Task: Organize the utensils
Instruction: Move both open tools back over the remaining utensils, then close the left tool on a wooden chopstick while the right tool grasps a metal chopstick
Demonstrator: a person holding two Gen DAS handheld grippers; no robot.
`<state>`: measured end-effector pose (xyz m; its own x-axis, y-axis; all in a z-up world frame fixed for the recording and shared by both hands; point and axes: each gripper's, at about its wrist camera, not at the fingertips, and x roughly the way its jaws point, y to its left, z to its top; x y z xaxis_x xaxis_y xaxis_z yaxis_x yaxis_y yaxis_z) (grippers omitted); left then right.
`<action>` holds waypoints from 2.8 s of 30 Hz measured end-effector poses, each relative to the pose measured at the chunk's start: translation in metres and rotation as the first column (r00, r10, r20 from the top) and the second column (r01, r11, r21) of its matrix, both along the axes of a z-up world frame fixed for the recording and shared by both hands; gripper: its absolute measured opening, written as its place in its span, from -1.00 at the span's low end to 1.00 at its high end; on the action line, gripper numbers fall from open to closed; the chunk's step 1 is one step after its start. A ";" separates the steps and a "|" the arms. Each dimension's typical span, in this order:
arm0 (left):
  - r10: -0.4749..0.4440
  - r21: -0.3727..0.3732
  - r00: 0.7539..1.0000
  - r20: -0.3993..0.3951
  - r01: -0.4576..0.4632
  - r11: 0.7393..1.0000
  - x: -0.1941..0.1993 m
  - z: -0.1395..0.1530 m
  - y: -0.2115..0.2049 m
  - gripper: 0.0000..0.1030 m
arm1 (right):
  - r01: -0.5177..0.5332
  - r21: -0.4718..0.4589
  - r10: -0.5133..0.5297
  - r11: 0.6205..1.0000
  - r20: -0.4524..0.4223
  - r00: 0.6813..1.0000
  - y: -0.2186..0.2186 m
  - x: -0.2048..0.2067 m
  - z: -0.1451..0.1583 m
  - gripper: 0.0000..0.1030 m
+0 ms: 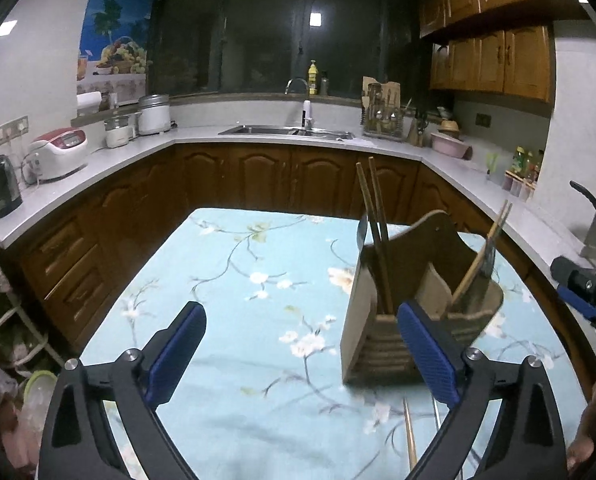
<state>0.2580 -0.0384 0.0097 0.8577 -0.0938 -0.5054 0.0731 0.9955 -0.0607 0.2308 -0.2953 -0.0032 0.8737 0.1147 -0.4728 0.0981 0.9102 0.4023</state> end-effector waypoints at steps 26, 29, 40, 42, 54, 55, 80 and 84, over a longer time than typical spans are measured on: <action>-0.027 -0.023 0.999 -0.018 0.027 0.999 -0.116 0.007 0.025 0.97 | -0.020 -0.187 0.027 0.982 0.036 0.999 0.040 -0.120 0.013 0.58; -0.031 -0.019 0.998 -0.047 0.030 0.999 -0.124 0.001 0.026 0.97 | -0.019 -0.186 0.022 0.982 0.012 1.000 0.039 -0.130 0.006 0.58; -0.049 -0.005 0.987 -0.155 0.049 0.999 -0.129 -0.021 0.027 0.97 | -0.015 -0.161 0.000 0.987 -0.094 0.996 0.028 -0.153 -0.025 0.58; -0.057 -0.002 0.982 -0.178 0.058 0.998 -0.126 -0.026 0.024 0.97 | -0.014 -0.160 -0.004 0.987 -0.113 0.994 0.026 -0.154 -0.030 0.58; -0.092 -0.012 0.952 -0.292 0.093 0.996 -0.101 -0.047 0.014 0.95 | -0.062 -0.143 0.028 0.988 -0.230 0.973 0.024 -0.142 -0.056 0.57; -0.098 -0.014 0.950 -0.297 0.098 0.995 -0.099 -0.048 0.012 0.95 | -0.069 -0.140 0.034 0.988 -0.240 0.970 0.024 -0.140 -0.058 0.57; -0.199 0.008 0.842 -0.501 0.234 0.972 0.048 -0.110 -0.066 0.44 | -0.262 -0.126 0.162 0.957 -0.519 0.840 0.026 -0.059 -0.119 -0.29; -0.205 -0.007 0.842 -0.498 0.233 0.972 0.060 -0.115 -0.077 0.38 | -0.267 -0.145 0.157 0.953 -0.517 0.842 0.027 -0.052 -0.120 -0.36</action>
